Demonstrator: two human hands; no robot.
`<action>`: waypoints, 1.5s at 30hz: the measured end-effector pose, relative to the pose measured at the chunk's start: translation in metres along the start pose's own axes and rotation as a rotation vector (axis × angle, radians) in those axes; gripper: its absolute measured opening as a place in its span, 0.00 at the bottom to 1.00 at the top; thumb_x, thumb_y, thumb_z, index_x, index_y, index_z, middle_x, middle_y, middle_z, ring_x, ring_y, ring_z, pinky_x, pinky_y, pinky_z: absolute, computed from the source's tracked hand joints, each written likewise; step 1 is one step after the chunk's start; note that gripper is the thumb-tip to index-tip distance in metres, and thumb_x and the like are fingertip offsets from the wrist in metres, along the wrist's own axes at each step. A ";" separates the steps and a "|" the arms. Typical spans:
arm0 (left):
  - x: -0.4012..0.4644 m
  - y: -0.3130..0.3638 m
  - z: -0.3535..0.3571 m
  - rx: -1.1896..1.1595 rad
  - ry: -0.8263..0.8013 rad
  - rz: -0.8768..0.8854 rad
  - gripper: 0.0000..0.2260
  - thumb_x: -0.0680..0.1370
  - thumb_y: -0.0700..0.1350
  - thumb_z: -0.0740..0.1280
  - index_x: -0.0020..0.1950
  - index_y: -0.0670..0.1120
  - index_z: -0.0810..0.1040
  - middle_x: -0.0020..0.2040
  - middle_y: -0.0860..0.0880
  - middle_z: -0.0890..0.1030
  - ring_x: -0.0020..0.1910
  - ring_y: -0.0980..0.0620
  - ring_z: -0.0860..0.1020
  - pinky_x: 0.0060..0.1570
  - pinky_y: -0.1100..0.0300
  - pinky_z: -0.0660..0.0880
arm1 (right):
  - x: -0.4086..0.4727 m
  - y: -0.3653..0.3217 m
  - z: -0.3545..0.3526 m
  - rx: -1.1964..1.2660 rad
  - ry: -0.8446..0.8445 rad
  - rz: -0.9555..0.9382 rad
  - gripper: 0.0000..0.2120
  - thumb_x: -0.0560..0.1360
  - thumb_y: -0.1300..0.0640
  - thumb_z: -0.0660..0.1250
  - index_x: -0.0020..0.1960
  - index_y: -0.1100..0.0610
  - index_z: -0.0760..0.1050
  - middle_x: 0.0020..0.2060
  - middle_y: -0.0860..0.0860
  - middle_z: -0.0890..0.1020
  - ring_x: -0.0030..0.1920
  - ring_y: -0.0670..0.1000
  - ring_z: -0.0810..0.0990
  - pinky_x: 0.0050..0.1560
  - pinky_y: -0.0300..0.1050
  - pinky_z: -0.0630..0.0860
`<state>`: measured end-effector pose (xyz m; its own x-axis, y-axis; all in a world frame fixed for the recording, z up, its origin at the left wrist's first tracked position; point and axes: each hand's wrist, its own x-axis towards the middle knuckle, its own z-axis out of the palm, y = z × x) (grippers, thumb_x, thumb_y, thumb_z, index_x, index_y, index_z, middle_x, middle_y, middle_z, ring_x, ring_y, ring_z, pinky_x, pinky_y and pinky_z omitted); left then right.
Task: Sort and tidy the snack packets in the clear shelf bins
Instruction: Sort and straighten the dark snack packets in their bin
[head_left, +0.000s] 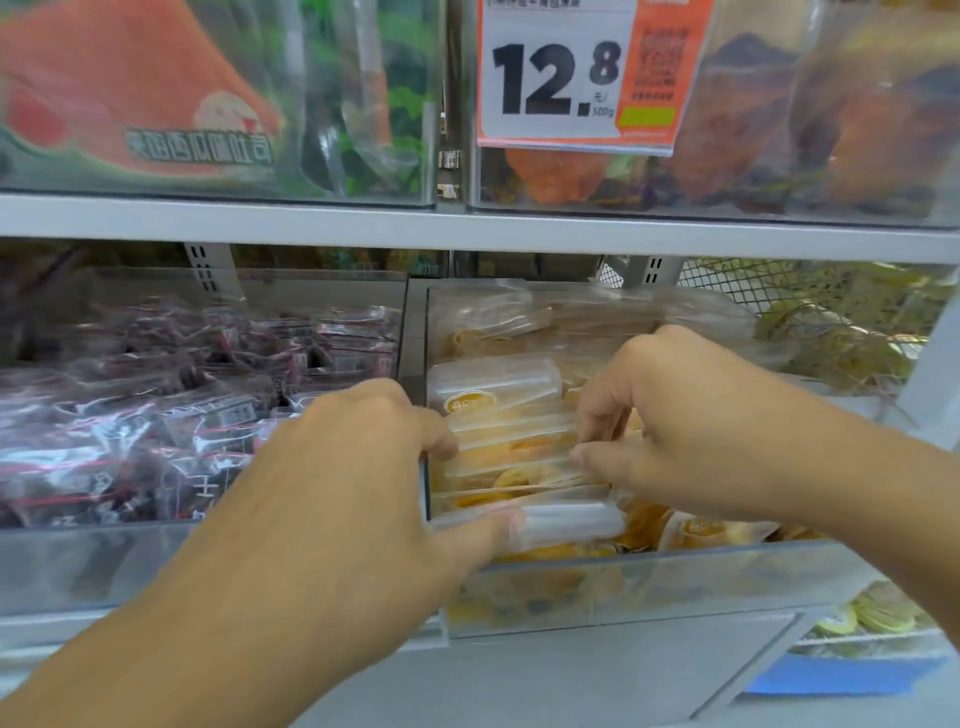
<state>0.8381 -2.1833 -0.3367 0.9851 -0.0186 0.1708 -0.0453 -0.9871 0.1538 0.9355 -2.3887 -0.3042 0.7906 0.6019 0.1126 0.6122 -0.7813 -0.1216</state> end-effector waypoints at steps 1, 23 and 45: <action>0.011 0.014 -0.004 -0.059 0.028 -0.046 0.35 0.62 0.80 0.61 0.61 0.61 0.77 0.45 0.64 0.69 0.47 0.59 0.72 0.49 0.59 0.74 | 0.000 -0.003 -0.001 -0.013 -0.018 0.001 0.04 0.70 0.48 0.71 0.38 0.47 0.82 0.31 0.42 0.82 0.36 0.43 0.81 0.41 0.46 0.80; 0.046 0.041 0.005 0.124 -0.003 0.108 0.06 0.82 0.56 0.56 0.48 0.56 0.69 0.58 0.59 0.62 0.60 0.57 0.63 0.50 0.62 0.67 | -0.007 0.041 -0.019 0.055 0.021 -0.013 0.08 0.70 0.58 0.78 0.40 0.48 0.81 0.40 0.45 0.83 0.42 0.45 0.81 0.48 0.43 0.78; 0.082 0.077 0.016 -0.124 -0.026 0.076 0.06 0.70 0.56 0.67 0.41 0.55 0.79 0.37 0.57 0.82 0.39 0.57 0.78 0.41 0.54 0.79 | 0.009 0.043 -0.004 -0.302 -0.156 0.033 0.17 0.75 0.62 0.67 0.32 0.52 0.64 0.31 0.48 0.67 0.34 0.53 0.71 0.34 0.44 0.69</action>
<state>0.9186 -2.2635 -0.3268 0.9821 -0.0979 0.1611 -0.1381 -0.9555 0.2608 0.9688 -2.4175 -0.3048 0.8170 0.5751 -0.0421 0.5726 -0.8005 0.1772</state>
